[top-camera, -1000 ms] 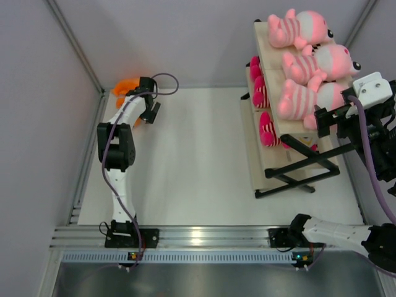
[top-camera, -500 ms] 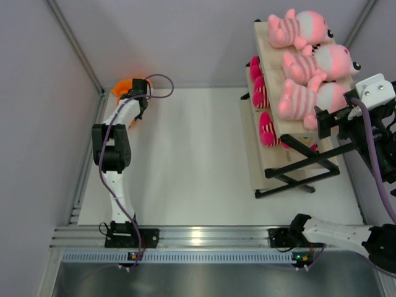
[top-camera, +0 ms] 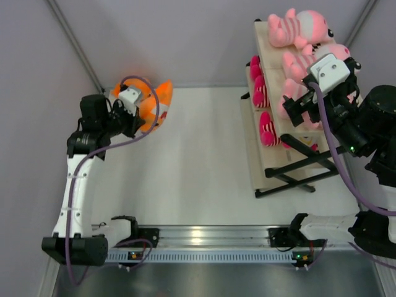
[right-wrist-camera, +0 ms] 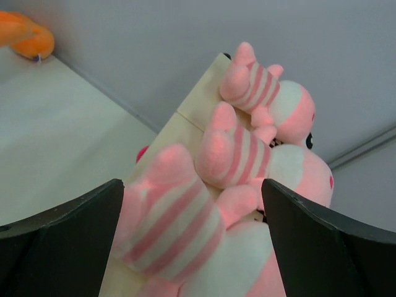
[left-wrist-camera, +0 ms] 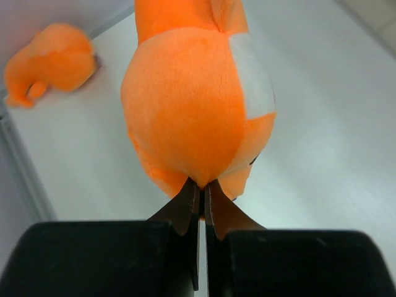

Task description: Place and organize the stuffed toys onto the shelf

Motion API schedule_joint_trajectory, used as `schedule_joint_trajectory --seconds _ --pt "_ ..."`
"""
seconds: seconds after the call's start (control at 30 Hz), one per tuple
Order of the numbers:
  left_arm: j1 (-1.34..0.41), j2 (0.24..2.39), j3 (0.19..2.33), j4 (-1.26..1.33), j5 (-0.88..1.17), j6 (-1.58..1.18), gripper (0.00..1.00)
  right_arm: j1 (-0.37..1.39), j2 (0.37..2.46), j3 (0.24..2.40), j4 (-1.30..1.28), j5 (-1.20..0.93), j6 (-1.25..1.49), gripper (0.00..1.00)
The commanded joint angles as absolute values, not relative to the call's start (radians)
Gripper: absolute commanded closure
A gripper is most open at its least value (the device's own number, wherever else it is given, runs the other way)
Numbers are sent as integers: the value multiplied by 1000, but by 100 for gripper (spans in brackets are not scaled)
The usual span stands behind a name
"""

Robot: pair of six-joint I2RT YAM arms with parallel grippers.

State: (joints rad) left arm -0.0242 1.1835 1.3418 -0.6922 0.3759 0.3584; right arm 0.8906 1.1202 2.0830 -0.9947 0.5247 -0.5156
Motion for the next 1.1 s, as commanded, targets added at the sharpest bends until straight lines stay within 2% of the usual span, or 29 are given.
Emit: schedule_joint_trajectory --seconds 0.0,0.13,0.37,0.43,0.53,0.7,0.9,1.07 --pt "-25 1147 1356 -895 774 367 100 910 1166 2190 -953 385 -551 6" --pt "-26 1117 1362 -1057 928 457 100 949 1248 2227 -997 253 -635 6" --pt "-28 1051 1374 -1244 979 630 100 1224 1422 2211 -1141 291 -874 5" --pt "-28 1039 1378 -1290 977 658 100 1246 1452 2206 -1154 177 -879 6" --pt "-29 1022 1374 -1333 968 673 100 1247 1497 2197 -1163 84 -850 6" --pt "-34 993 1361 -1373 973 698 100 1236 1539 2060 -1144 8 -802 14" --pt "-37 970 1353 -1416 973 727 100 1137 1500 1818 -953 -168 -743 16" --pt "-37 956 1359 -1474 986 765 100 1104 1480 1682 -799 -173 -709 16"
